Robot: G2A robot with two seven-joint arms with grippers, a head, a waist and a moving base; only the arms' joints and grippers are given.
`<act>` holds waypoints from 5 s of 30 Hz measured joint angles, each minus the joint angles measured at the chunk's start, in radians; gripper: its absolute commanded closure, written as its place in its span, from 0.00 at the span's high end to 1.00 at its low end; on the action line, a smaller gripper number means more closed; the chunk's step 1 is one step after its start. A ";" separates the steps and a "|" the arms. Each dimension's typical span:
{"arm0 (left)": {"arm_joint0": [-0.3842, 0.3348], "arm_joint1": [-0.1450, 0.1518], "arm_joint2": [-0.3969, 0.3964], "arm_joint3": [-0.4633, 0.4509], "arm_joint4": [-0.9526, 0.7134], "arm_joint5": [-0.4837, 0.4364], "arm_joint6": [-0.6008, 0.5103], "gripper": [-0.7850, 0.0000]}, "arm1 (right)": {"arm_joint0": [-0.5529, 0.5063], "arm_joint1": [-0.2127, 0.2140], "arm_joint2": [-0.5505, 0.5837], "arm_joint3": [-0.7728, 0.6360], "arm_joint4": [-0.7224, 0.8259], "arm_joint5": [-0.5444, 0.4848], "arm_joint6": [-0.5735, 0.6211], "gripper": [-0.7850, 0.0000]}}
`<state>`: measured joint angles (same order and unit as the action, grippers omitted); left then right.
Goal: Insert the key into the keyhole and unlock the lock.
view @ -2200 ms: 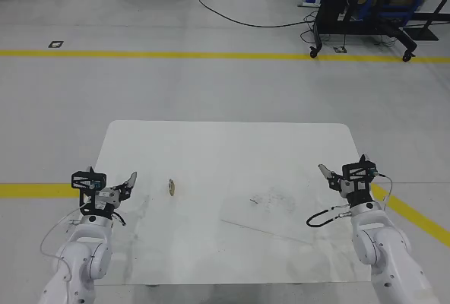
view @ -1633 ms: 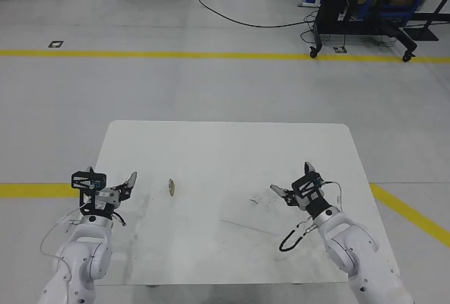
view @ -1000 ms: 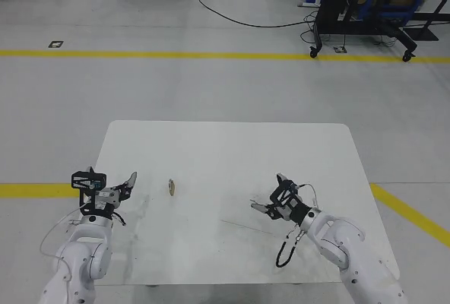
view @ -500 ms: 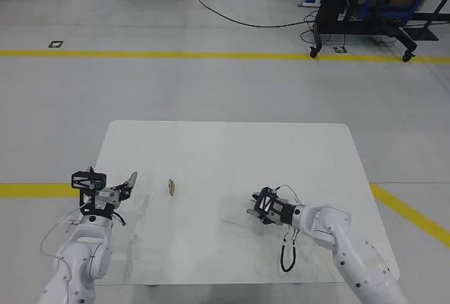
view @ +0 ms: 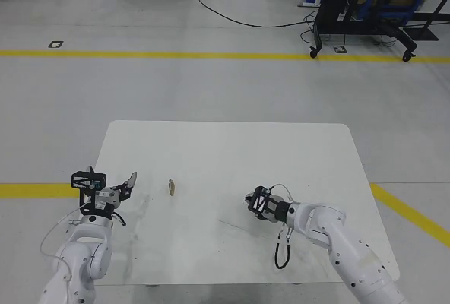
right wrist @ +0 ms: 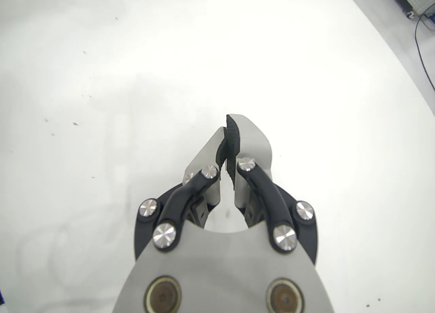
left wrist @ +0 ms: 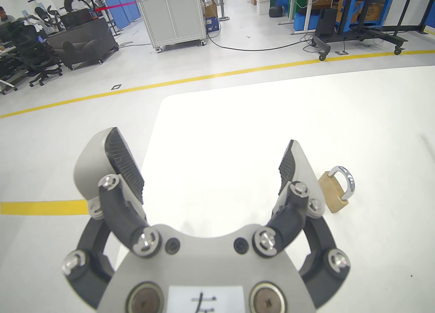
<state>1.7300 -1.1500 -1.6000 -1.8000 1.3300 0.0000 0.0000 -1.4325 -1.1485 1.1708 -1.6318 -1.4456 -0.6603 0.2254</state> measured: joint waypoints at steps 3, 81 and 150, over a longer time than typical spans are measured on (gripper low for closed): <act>0.000 0.000 0.000 0.000 0.000 0.000 0.000 1.00 | -0.014 0.004 0.011 -0.018 0.007 -0.009 -0.045 0.00; -0.338 -0.005 0.232 0.167 -1.471 -0.621 -1.003 0.28 | 0.157 -0.100 -0.221 0.265 1.206 -0.189 -0.143 0.00; -0.296 0.036 0.301 0.104 -1.313 -0.558 -0.745 0.00 | 0.104 -0.123 -0.188 0.232 1.210 -0.197 -0.098 0.00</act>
<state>1.4337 -1.1145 -1.2988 -1.6957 0.0171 -0.5578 -0.7451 -1.3288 -1.2715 0.9824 -1.3995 -0.2351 -0.8571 0.1278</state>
